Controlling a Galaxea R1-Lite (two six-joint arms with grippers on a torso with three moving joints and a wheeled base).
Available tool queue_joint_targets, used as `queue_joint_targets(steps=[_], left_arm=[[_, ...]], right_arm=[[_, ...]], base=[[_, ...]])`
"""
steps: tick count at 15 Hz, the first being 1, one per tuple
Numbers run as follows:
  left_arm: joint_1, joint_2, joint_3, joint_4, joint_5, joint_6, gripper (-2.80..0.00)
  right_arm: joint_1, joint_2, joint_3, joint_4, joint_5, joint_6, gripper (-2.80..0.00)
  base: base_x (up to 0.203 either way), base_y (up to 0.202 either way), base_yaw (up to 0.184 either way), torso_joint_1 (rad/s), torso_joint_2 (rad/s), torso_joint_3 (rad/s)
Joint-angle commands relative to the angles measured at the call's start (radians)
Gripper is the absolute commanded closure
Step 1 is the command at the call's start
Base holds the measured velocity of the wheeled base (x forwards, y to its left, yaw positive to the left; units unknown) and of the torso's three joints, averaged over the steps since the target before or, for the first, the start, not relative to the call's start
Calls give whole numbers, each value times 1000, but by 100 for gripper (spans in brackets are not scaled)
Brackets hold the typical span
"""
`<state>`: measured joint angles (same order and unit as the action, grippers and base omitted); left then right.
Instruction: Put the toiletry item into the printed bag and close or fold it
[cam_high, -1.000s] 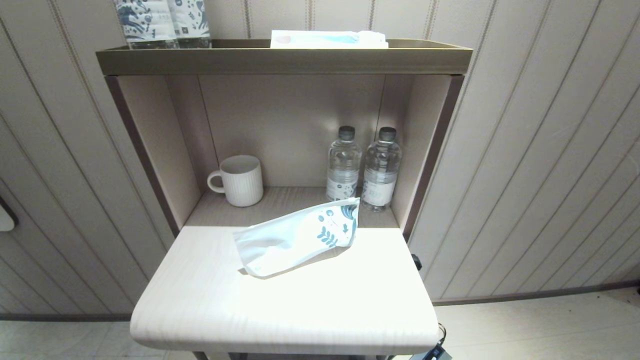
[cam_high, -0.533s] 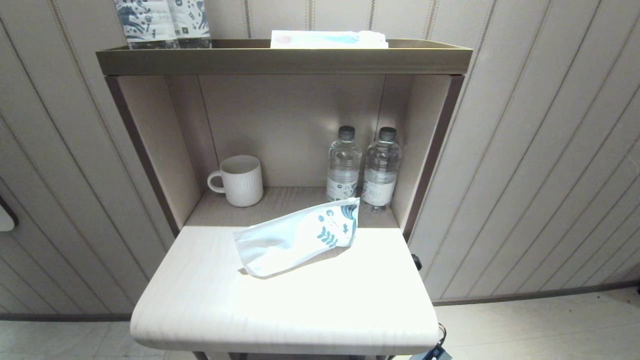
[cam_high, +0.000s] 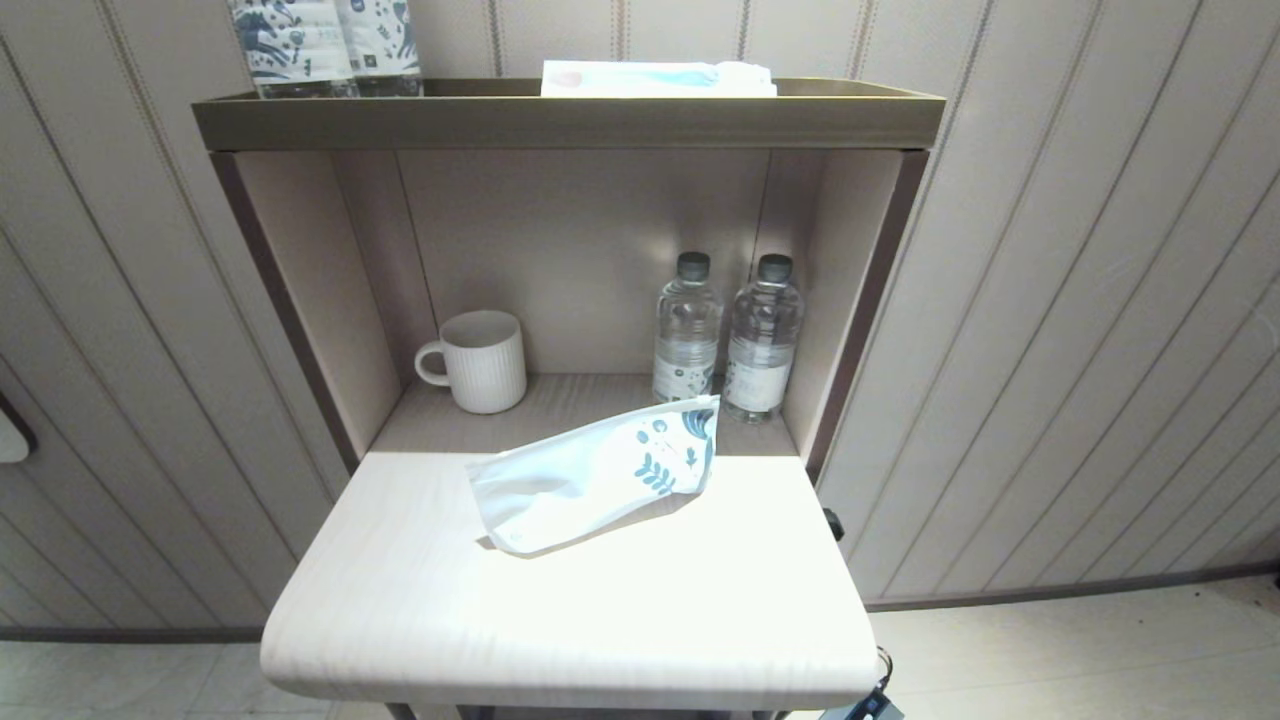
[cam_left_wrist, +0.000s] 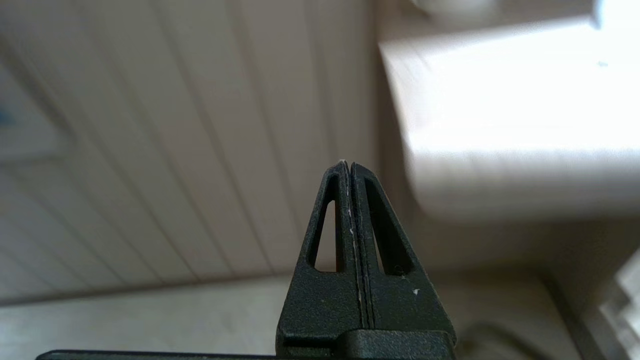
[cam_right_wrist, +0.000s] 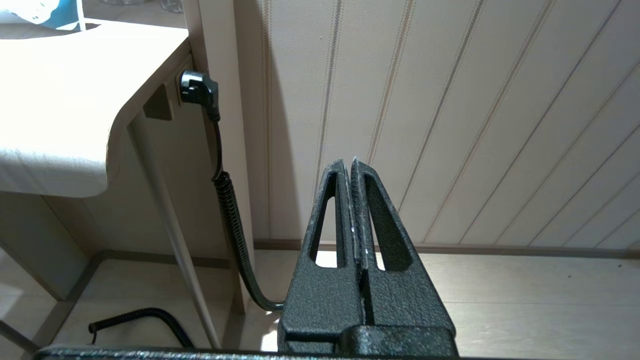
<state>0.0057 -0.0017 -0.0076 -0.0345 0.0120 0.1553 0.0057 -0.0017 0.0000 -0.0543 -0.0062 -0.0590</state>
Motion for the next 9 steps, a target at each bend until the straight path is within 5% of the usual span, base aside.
queue_joint_targets(steps=[1,5,9], left_arm=[[0,3,-23,99,-46,0,0],[-1,3,-8,91,-28,-115,0],[-4,3,4,48,-3,-145,0]], right_arm=[[1,2,0,0,0,13,0],[2,2,0,-1,-3,61,0],[-1,5,0,-1,-9,67,0]], base=[[0,0,0,0,0,0],[0,0,0,0,0,0],[0,0,0,0,0,0]])
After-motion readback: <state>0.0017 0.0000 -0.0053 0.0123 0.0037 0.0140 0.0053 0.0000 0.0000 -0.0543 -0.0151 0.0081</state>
